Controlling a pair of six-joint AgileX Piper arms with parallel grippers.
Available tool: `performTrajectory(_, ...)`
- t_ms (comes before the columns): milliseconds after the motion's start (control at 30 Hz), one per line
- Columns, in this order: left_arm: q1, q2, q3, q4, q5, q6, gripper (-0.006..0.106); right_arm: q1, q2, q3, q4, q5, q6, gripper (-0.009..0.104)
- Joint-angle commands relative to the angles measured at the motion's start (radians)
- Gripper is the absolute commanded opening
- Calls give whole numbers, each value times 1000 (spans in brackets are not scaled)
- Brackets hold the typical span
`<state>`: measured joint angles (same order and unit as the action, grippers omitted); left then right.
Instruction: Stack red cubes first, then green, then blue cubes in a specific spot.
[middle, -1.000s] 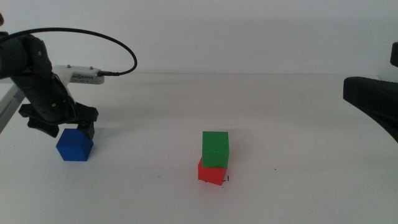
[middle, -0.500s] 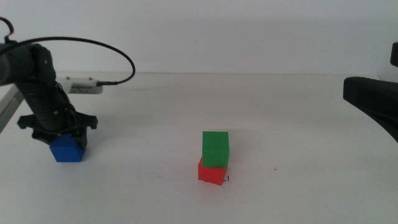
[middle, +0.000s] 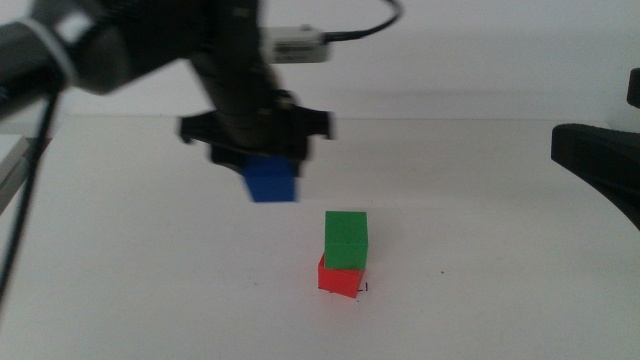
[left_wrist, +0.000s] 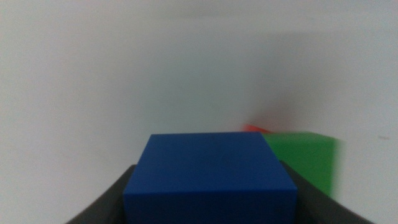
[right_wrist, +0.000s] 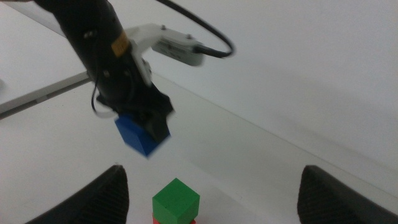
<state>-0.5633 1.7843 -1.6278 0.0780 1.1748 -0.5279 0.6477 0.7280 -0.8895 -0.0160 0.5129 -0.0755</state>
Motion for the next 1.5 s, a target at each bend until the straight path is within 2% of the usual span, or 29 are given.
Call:
performTrajectory(0,-102,-2,-35,70,46,-217,-2,-9,-4,5,-3,-13,-2,83)
performTrajectory(100,-188,0,-37,169,46,-280,-2,-9,-4,5,-3,-13,-2,83)
performTrajectory(133,-208,4,-37,172,46,-280,-2,-9,-4,5,-3,-13,-2,83)
performTrajectory(300,-215,74,-115,44,46,-274,-2,-9,-4,5,-3,-13,-2,83)
performTrajectory(500,-217,154,-201,48,46,-260,-2,-9,-4,5,-3,-13,-2,83)
performTrajectory(1467,-215,174,-129,79,46,-262,-2,-9,-4,5,-3,-12,30,83)
